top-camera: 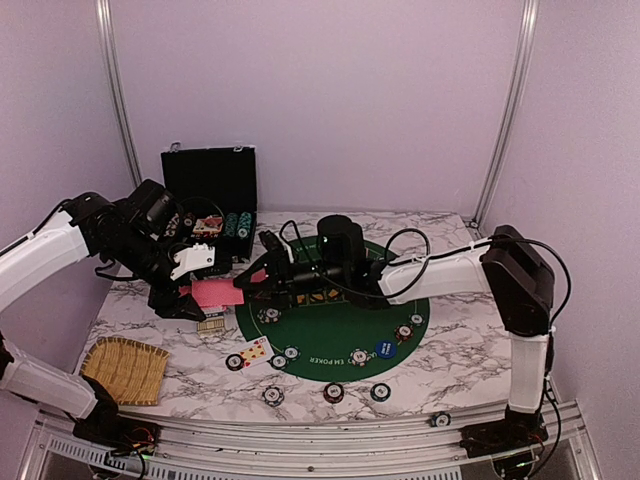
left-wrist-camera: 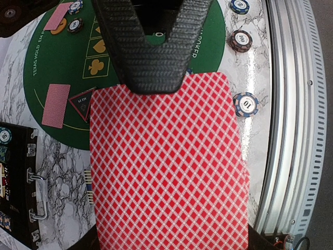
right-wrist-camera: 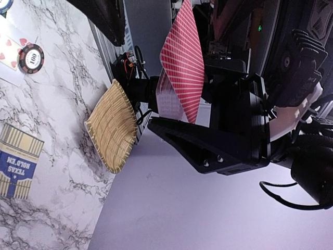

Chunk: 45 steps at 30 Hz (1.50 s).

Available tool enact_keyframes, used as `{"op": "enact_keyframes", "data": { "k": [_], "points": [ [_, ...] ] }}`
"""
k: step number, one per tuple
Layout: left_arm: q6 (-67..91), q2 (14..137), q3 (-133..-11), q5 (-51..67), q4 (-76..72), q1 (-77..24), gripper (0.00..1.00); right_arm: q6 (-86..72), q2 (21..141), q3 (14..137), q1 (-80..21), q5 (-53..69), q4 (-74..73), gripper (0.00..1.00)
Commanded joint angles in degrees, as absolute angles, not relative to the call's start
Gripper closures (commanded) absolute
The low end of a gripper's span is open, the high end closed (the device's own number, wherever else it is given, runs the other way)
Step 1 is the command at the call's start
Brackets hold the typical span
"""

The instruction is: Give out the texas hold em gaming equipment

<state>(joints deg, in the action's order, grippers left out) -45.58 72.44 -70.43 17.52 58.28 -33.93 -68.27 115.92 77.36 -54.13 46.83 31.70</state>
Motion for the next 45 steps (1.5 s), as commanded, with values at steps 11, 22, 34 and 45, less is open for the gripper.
{"op": "enact_keyframes", "data": {
  "k": [11,22,34,45],
  "points": [
    [-45.4,72.5,-70.6,17.7,58.3,-33.8,1.0,-72.4,116.5,79.1,-55.0,49.1,37.5,0.88],
    [-45.6,72.5,-70.2,17.3,58.3,-33.8,1.0,-77.0,115.3,75.1,-54.5,49.7,42.6,1.0],
    [-45.8,72.6,-69.5,16.6,58.3,-33.8,1.0,-71.2,101.7,58.3,-45.8,49.8,35.0,1.0],
    [-45.4,73.3,-70.1,16.7,58.4,-33.8,1.0,-55.4,95.5,46.9,-35.9,49.5,14.6,1.0]
  ]
}}
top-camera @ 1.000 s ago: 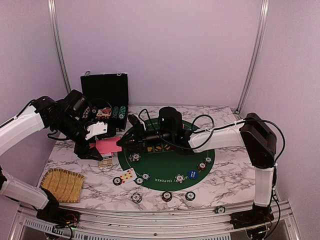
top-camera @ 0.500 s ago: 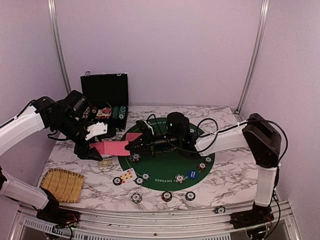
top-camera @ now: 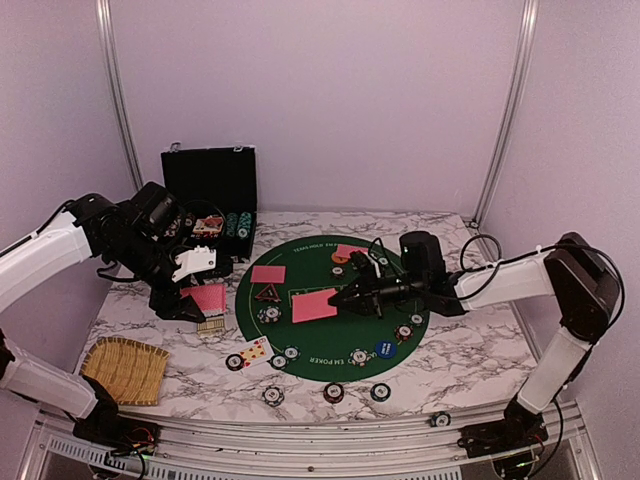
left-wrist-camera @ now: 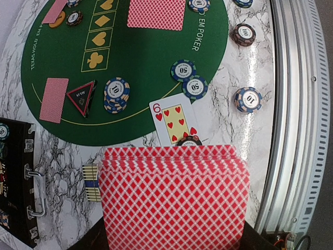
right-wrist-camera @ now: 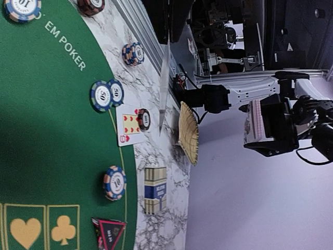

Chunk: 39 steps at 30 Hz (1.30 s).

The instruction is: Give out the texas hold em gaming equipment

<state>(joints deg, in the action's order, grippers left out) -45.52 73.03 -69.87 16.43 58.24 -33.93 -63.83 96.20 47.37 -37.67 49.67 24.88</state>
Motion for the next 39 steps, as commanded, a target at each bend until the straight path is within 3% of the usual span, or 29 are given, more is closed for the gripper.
{"op": "enact_keyframes", "data": {
  "k": [1,11,31,39],
  "points": [
    [-45.3,73.3,-70.1,16.7,58.4,-33.8,1.0,-53.7,95.9,47.0,-35.4,49.0,11.6,1.0],
    [-45.4,73.2,-70.0,16.7,58.4,-33.8,1.0,-36.9,100.8,54.0,-31.2,41.4,-10.2,1.0],
    [-45.4,73.6,-70.0,17.4,58.7,-33.8,1.0,-24.3,104.8,63.6,-30.2,23.7,-29.2,1.0],
    [-45.4,74.0,-70.2,17.8,58.8,-33.8,1.0,-23.0,104.7,65.9,-30.2,21.4,-32.6,0.58]
  ]
}}
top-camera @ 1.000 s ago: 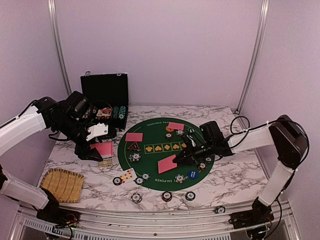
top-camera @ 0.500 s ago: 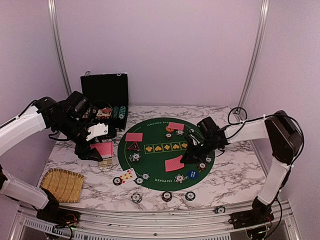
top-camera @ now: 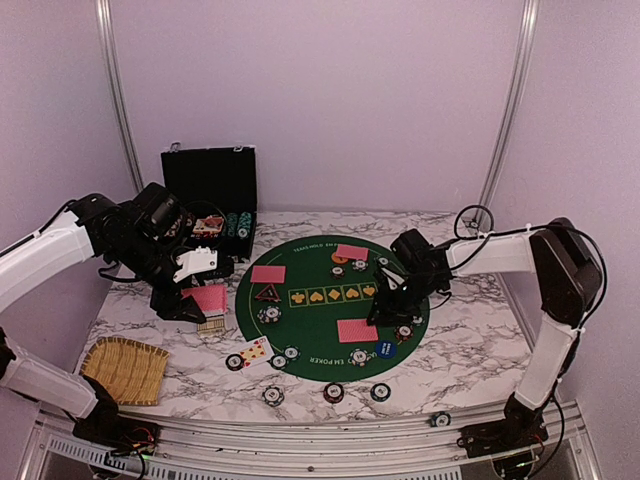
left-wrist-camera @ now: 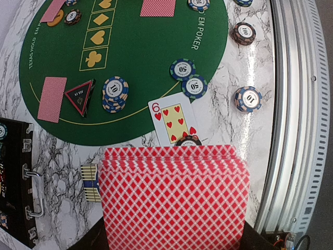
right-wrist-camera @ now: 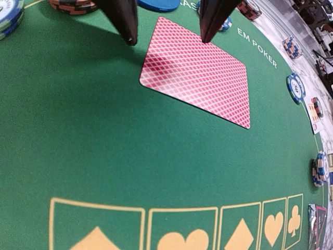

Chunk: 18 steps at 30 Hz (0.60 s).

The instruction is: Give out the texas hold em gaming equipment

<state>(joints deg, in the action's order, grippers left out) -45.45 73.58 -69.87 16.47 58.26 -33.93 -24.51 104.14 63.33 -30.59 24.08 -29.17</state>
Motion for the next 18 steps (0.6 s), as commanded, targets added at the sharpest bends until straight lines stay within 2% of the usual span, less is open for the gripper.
{"op": "enact_keyframes", "data": {
  "k": [1,6,11,18],
  "points": [
    [-45.5,73.9,-70.2,17.8,58.8,-33.8,1.0,-22.9,104.5,66.3,-30.2,20.8,-33.1,0.55],
    [-45.3,74.0,-70.4,18.0,58.9,-33.8,1.0,-23.2,102.0,69.2,-30.3,18.0,-34.6,0.44],
    [-45.0,74.0,-70.7,18.4,58.9,-33.8,1.0,-26.8,97.8,72.1,-33.2,22.2,-29.4,0.31],
    [-44.4,74.7,-70.9,18.8,58.7,-33.8,1.0,-36.2,97.5,76.1,-40.3,27.6,-17.8,0.02]
  ]
}}
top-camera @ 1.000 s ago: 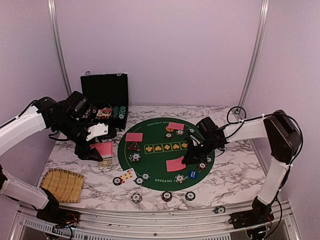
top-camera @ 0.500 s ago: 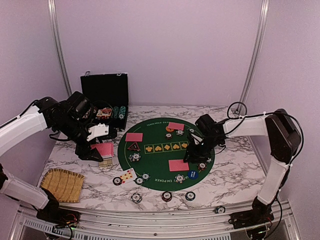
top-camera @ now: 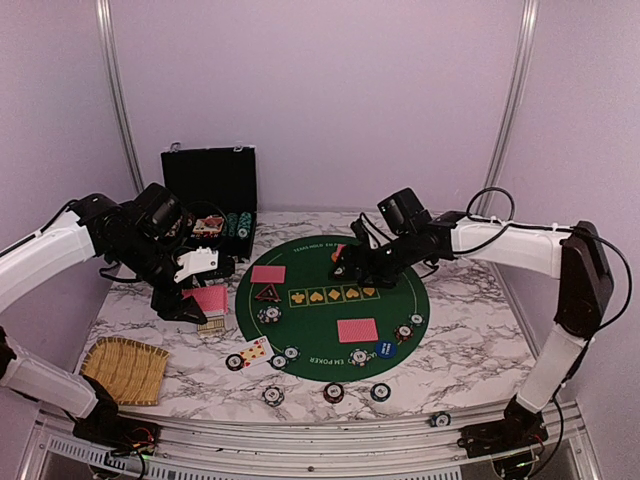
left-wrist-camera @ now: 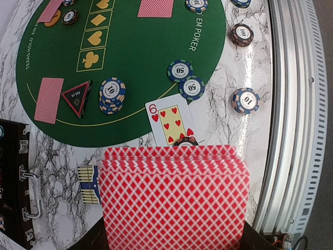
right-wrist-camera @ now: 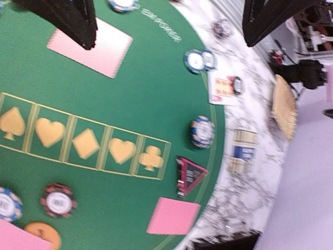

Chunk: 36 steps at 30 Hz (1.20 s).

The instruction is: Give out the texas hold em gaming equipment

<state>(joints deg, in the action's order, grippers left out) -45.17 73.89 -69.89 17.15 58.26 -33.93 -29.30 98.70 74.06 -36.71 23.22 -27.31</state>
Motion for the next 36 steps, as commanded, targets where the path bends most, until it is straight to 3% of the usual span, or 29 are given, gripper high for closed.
{"op": "enact_keyframes", "data": {
  "k": [1,11,36],
  "points": [
    [-44.4,74.8,-70.9,18.9,58.7,-33.8,1.0,-37.9,97.8,75.9,-40.9,28.7,-14.9,0.01],
    [-44.6,75.3,-70.7,17.1,57.5,-33.8,1.0,-51.6,104.8,75.5,-46.7,35.3,7.0,0.01],
    [-43.5,78.2,-71.4,15.6,54.2,-33.8,1.0,-61.1,115.5,80.2,-52.2,39.9,20.4,0.01]
  ]
}}
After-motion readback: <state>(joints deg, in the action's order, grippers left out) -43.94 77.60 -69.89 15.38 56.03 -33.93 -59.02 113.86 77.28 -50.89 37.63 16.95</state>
